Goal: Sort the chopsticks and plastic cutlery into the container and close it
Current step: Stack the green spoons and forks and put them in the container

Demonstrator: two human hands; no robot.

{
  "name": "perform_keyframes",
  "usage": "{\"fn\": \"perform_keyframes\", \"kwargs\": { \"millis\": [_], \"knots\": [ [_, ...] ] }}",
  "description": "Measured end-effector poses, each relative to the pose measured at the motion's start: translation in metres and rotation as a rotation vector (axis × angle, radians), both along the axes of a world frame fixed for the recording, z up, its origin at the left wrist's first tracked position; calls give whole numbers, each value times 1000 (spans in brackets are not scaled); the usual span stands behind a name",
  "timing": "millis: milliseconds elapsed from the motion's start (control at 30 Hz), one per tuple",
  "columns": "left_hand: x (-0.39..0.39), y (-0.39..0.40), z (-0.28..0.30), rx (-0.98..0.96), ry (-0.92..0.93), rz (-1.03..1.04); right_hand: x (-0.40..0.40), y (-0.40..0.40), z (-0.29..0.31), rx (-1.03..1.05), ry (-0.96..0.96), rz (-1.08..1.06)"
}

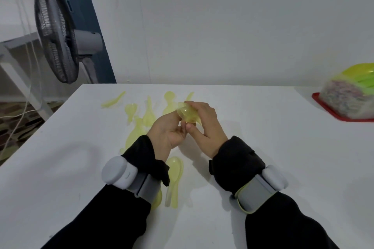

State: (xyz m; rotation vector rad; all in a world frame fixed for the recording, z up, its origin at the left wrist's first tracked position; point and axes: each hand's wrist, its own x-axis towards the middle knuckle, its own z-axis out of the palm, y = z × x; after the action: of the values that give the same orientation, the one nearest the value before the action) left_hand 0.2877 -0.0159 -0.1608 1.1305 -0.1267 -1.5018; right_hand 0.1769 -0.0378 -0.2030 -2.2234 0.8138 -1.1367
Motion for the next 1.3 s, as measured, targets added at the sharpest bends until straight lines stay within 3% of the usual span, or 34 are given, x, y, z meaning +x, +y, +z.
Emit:
{"fn": "perform_keyframes", "kwargs": {
  "millis": [233,467,567,633,733,833,1067,1233,1300],
  "knots": [
    [-7,-1,-7,-15,-285,-198,-7,-2,8,151,-197,-110],
    [-9,-4,-12,-70,-535,-228,-8,-11,8,361,-397,-171],
    [-9,-4,-13,-125,-784,-206,-12,-12,12,444,-507,-238],
    [-8,-3,-12,-246,-1005,-138,-15,-14,13,535,-598,-317],
    [-11,-1,-9,-418,-1179,-191,-18,-17,13,700,-684,-389],
    [-20,2,-12,-419,-1332,-304,-17,-17,15,834,-728,-324],
    [-18,2,-14,-307,-1557,-345,-13,-19,11,951,-735,-138],
    [-20,2,-16,-234,-1648,-312,-13,-15,13,989,-754,-5],
    [-19,2,-15,-224,-1606,-279,-11,-13,12,968,-727,41]
  ]
}}
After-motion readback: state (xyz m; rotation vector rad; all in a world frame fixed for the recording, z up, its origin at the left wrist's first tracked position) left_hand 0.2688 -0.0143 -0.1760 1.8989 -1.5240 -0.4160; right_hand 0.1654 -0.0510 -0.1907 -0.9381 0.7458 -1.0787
